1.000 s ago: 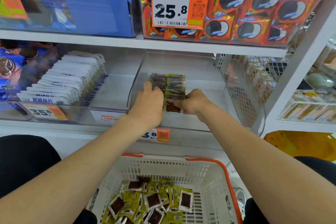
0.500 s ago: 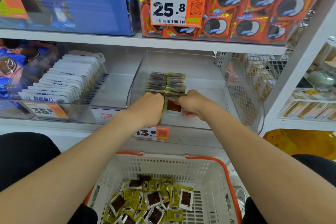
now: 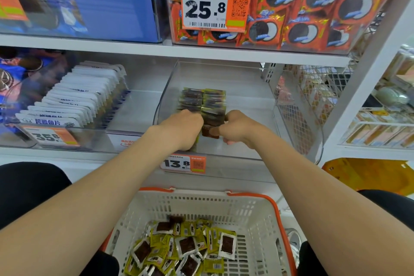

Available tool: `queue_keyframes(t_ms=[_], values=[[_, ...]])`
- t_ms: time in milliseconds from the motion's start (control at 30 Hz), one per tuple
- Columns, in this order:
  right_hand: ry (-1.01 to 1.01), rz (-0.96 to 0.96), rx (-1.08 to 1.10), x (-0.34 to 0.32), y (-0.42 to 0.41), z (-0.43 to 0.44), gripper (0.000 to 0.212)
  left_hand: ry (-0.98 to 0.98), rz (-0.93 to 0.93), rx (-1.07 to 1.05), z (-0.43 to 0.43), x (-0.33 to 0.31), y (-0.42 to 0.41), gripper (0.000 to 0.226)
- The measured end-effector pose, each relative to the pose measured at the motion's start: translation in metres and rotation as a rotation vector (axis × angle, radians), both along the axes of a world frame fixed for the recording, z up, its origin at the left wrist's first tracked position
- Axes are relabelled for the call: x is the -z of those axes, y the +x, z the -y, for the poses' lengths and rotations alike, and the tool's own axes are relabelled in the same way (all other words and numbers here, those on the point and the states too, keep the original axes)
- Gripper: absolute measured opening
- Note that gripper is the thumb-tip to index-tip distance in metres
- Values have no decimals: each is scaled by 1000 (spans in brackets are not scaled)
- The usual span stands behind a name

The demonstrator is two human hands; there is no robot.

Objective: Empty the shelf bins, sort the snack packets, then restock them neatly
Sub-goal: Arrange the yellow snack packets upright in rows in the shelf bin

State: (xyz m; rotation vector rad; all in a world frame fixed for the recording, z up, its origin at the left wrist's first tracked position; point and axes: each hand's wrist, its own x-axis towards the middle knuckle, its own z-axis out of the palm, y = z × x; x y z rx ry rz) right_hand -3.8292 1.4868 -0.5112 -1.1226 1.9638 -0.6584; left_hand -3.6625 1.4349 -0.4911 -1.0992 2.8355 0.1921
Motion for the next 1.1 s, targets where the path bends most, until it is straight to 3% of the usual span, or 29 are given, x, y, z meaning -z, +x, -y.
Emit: queue_keyframes(t_ms=[133, 300, 400, 533, 667, 767, 900, 1100], values=[[-1, -90, 29, 8, -2, 4, 36, 15, 44, 17, 3, -1, 0, 29], [3, -111, 28, 6, -1, 8, 39, -90, 85, 24, -6, 0, -4, 30], [1, -117, 24, 7, 0, 8, 40, -140, 133, 24, -8, -4, -5, 19], [1, -96, 14, 9, -1, 8, 37, -231, 161, -8, -9, -8, -6, 25], [-19, -50, 58, 7, -3, 9, 29, -174, -44, -100, -9, -10, -6, 29], [-36, -54, 14, 5, -3, 9, 25, -196, -204, -154, -10, -12, -3, 17], [-68, -23, 50, 4, -3, 6, 26, -138, -215, -159, -9, -10, 4, 18], [-86, -171, 39, 2, 0, 3, 36, -147, -169, -104, -16, -14, 9, 33]])
